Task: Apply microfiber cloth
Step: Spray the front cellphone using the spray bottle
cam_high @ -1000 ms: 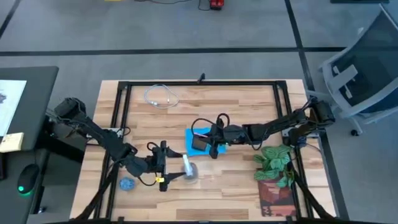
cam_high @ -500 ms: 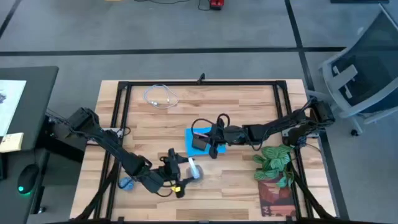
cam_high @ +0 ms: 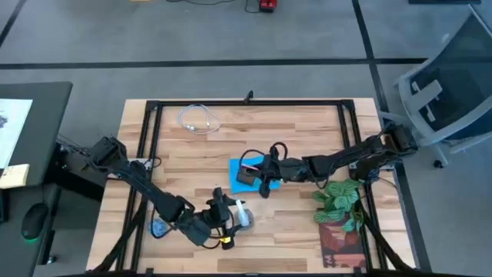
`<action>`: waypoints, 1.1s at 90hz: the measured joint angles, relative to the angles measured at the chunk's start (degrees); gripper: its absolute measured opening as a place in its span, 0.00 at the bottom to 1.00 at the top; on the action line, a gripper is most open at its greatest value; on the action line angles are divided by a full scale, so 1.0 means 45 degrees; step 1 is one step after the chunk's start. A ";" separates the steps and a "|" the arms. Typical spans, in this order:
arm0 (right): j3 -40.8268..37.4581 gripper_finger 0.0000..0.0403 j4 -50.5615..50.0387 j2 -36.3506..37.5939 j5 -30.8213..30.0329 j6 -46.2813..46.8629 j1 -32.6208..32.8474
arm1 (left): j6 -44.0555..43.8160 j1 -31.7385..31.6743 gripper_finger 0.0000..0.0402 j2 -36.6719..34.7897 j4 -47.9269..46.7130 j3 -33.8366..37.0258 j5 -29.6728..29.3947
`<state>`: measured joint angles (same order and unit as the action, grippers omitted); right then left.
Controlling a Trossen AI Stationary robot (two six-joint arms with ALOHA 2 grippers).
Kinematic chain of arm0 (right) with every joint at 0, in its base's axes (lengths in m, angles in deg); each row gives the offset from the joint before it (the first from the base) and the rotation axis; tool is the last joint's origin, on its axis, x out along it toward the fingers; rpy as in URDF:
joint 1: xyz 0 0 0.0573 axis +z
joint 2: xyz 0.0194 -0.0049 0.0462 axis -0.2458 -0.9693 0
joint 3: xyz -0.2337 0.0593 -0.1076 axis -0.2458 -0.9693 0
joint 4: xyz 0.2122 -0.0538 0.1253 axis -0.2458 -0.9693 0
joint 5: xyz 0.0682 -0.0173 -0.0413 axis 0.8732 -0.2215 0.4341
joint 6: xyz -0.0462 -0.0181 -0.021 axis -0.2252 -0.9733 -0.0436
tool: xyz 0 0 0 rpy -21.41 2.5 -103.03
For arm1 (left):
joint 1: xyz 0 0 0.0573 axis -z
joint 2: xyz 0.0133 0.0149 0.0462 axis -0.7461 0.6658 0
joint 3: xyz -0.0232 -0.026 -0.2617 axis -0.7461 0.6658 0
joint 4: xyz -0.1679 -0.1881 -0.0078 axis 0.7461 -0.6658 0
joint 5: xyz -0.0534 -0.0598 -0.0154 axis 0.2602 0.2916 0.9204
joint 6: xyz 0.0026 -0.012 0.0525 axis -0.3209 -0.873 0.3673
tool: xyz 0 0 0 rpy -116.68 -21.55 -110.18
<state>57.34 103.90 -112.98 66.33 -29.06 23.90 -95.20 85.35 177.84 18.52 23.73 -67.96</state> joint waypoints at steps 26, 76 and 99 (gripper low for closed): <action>0.1682 0.06 -0.0812 0.0618 0.2991 -0.1194 -0.0399 | 0.0348 -0.0081 0.72 -0.0005 0.0012 0.0000 0.0380; 0.2438 0.06 -0.1919 0.0599 0.3144 -0.1831 -0.0408 | 0.1123 -0.0538 0.71 -0.0010 -0.0029 0.0000 0.2802; 0.2438 0.06 -0.1888 0.0599 0.3144 -0.1831 -0.0408 | 0.1060 -0.0518 0.54 -0.0010 -0.0073 0.0000 0.2932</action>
<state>68.31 95.41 -110.29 80.48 -37.30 22.07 -90.43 83.02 177.80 18.19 23.73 -54.77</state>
